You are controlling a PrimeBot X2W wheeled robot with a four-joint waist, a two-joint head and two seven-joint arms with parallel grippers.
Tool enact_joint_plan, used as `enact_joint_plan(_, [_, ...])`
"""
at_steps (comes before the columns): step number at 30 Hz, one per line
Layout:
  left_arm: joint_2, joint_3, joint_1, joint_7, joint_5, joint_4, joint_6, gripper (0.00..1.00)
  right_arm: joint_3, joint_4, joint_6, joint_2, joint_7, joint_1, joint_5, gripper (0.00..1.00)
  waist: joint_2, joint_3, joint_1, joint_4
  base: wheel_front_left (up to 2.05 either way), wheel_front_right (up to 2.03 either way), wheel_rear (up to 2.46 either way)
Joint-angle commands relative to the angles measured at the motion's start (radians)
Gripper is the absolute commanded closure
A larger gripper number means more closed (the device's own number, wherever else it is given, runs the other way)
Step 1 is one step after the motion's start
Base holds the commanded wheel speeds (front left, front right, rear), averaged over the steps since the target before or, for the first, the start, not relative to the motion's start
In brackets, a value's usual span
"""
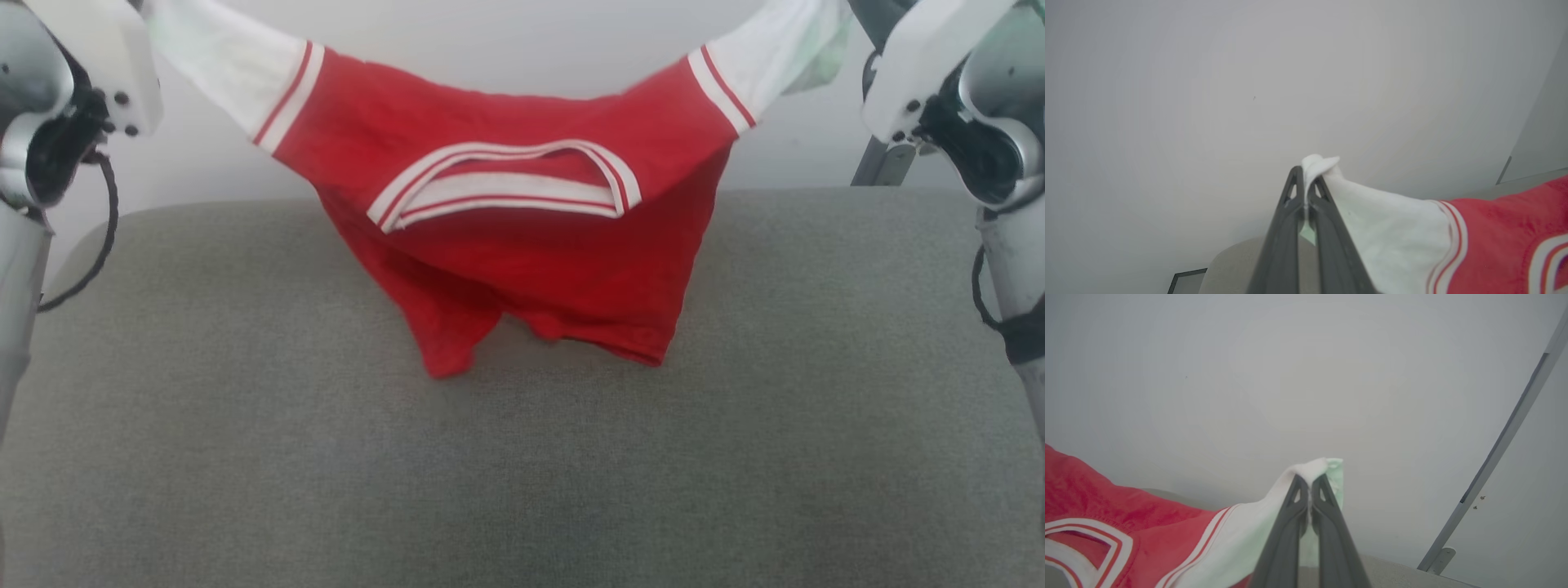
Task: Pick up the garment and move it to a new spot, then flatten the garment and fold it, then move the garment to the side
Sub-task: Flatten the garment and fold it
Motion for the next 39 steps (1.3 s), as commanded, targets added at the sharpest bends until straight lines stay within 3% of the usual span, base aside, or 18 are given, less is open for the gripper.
enact_joint_plan(1, [-0.002,-0.001,-0.016,-0.008,0.010,0.008,-0.001,1.00,0.004,0.012,0.000,0.002,-0.011,-0.012,-0.001,1.00,0.0000,0.004,0.0000,-0.001,0.00,0.00,0.00])
enact_joint_plan(9, [-0.028,-0.003,-0.114,-0.110,0.037,0.072,-0.008,1.00,0.040,0.139,0.000,0.000,-0.106,-0.130,-0.024,1.00,0.0000,0.111,0.0000,0.000,0.00,0.00,0.00])
enact_joint_plan(16, [-0.063,0.009,-0.278,-0.250,0.071,0.167,-0.001,1.00,0.040,0.266,0.000,0.000,-0.305,-0.317,-0.119,1.00,0.0000,0.307,0.0000,0.008,0.00,0.00,0.00])
enact_joint_plan(27, [-0.116,0.012,-0.537,-0.619,0.153,0.304,0.009,1.00,-0.049,0.460,0.000,0.023,-0.655,-0.571,-0.359,1.00,0.0000,0.499,0.0000,0.036,0.00,0.00,0.00])
enact_joint_plan(31, [-0.132,0.026,-0.597,-0.705,0.164,0.324,0.013,1.00,-0.100,0.461,0.000,0.021,-0.687,-0.616,-0.450,1.00,0.0000,0.528,0.0000,0.050,0.00,0.00,0.00])
enact_joint_plan(39, [-0.167,0.025,-0.523,-0.719,0.161,0.412,-0.032,1.00,-0.134,0.481,0.000,0.045,-0.689,-0.531,-0.547,1.00,0.0000,0.528,0.0000,0.067,0.00,0.00,0.00])
